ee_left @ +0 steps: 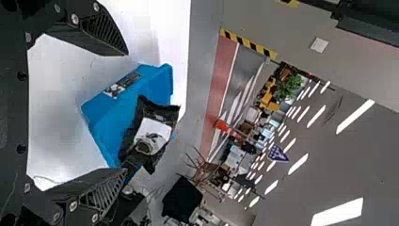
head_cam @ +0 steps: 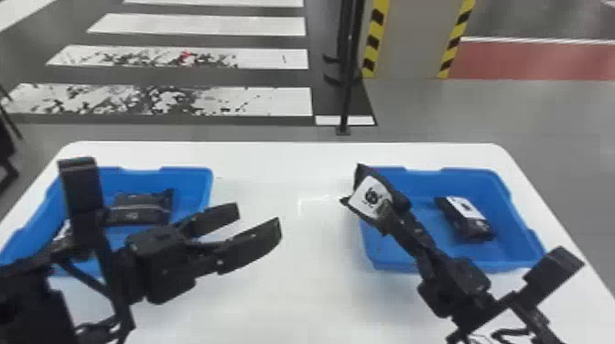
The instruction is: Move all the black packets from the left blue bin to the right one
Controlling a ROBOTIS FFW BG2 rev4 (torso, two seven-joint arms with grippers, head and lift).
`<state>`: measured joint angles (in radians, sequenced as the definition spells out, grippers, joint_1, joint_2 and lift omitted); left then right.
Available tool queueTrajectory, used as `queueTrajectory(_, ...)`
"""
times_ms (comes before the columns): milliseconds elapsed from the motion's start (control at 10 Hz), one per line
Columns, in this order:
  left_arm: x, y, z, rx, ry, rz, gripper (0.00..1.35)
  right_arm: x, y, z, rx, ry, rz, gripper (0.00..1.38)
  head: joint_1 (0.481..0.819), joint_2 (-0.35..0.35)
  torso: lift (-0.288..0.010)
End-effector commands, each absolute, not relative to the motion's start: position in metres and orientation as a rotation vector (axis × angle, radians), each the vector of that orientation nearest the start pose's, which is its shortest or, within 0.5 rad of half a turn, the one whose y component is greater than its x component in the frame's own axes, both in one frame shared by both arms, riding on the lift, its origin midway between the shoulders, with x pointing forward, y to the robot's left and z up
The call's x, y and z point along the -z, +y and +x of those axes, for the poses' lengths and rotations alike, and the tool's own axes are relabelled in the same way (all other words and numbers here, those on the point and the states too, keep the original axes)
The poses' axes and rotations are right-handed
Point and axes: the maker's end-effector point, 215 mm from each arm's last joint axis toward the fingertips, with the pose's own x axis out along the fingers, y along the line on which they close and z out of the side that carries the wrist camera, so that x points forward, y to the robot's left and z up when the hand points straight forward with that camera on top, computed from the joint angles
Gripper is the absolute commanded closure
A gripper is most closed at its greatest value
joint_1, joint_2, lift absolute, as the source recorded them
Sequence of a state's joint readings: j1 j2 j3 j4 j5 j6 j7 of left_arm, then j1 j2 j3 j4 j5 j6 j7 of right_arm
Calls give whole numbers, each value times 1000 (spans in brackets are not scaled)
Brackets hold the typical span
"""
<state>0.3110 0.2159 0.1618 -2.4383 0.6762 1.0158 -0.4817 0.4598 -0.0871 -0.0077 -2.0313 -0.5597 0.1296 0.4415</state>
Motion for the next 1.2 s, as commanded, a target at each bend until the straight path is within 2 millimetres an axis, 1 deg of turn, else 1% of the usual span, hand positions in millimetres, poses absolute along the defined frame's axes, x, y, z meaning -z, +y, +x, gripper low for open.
queueTrajectory(0,268,118,388,761,395,-364,140,328,-181,459,-433,37,413,1285,695,-57,-185)
queueTrajectory(100,269,129,387,736,395,-362,140,338,-198,474,-403,51,369,1285,695,-74,-185)
queueTrajectory(200,270,136,385,720,396,-358,140,354,-205,489,-394,92,340,1285,695,-81,-185)
queueTrajectory(300,271,142,385,706,398,-354,140,368,-218,505,-367,116,312,1266,695,-87,-185)
queueTrajectory(400,272,147,385,693,399,-349,140,376,-235,515,-326,129,286,1130,695,-91,-185)
queueTrajectory(500,275,154,386,677,405,-342,137,379,-251,521,-294,131,273,958,695,-101,-185)
queueTrajectory(600,279,162,386,657,412,-337,139,375,-262,520,-272,126,236,525,695,-113,-185)
queueTrajectory(700,284,173,387,631,427,-322,134,369,-266,510,-258,121,198,186,695,-118,-185)
queueTrajectory(800,288,195,394,573,439,-283,134,354,-263,496,-247,104,153,82,695,-122,-185)
queueTrajectory(900,295,231,404,480,464,-224,137,341,-260,476,-238,91,105,121,695,-109,-185)
queueTrajectory(1000,294,263,411,405,476,-179,137,332,-243,457,-248,75,99,125,695,-71,-185)
queueTrajectory(1100,299,283,414,364,501,-167,136,323,-225,440,-254,69,109,125,695,-41,-185)
